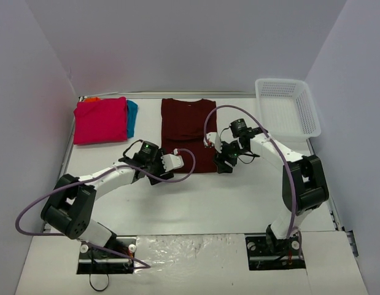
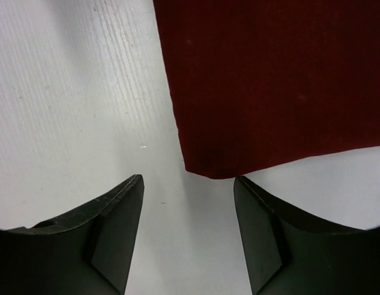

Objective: Fold and stack the t-shirts
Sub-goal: Grab one side of the 2/3 rectangular tshirt with both arms

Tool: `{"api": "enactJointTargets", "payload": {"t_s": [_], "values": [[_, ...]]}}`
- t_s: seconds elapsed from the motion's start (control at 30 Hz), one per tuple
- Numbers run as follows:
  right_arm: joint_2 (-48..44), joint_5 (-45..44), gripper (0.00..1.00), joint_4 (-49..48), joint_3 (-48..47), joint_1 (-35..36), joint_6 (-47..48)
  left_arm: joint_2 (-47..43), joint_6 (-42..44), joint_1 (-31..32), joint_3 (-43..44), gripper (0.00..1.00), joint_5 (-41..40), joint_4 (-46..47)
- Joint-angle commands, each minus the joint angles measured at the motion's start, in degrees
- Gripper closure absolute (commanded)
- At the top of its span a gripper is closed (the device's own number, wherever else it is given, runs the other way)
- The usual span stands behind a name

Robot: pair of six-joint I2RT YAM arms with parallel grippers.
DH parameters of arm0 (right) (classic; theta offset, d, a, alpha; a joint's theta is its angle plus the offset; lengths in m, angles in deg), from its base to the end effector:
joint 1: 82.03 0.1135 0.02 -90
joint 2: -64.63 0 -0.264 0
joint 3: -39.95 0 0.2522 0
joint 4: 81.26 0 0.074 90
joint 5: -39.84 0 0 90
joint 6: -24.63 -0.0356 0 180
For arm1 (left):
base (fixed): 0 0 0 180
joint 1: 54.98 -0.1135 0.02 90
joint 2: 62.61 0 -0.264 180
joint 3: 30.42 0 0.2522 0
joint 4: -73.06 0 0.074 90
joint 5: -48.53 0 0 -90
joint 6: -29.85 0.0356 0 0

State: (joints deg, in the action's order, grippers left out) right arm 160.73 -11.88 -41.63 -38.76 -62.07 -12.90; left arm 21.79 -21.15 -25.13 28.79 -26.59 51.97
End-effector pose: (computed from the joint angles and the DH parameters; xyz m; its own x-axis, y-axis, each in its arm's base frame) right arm 0.3160 0.1382 0.2151 -0.0164 -0.6683 -0.7437 -0.9816 0.1523 -0.1151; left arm 0.2534 -0.1559 0.1906 -0.0875 0.7515 -0.6539 0.8880 0.3564 0.2907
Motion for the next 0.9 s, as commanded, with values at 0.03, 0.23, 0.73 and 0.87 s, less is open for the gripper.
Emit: {"api": "enactJointTargets", "payload": {"t_s": [0.03, 0.23, 0.73, 0.87], "values": [[1.9, 0.5, 0.44, 0.3, -3.4, 0.6, -0.6, 1.6, 1.3, 1.1, 3.3, 0.31, -0.7, 1.0], [3.9, 1.1, 0.45, 0.2, -3.6, 0.9, -0.3, 3.3, 0.6, 1.2, 3.6, 0.31, -0.1, 1.7], [5.4, 0.7, 0.46, 0.4, -3.1, 1.4, -0.7, 10.3, 1.1, 1.1, 6.3, 0.75, 0.6, 0.0], [4.6, 1.4, 0.46, 0.5, -2.3, 1.7, -0.6, 11.0, 1.3, 1.0, 6.8, 0.97, 0.9, -1.4]]}}
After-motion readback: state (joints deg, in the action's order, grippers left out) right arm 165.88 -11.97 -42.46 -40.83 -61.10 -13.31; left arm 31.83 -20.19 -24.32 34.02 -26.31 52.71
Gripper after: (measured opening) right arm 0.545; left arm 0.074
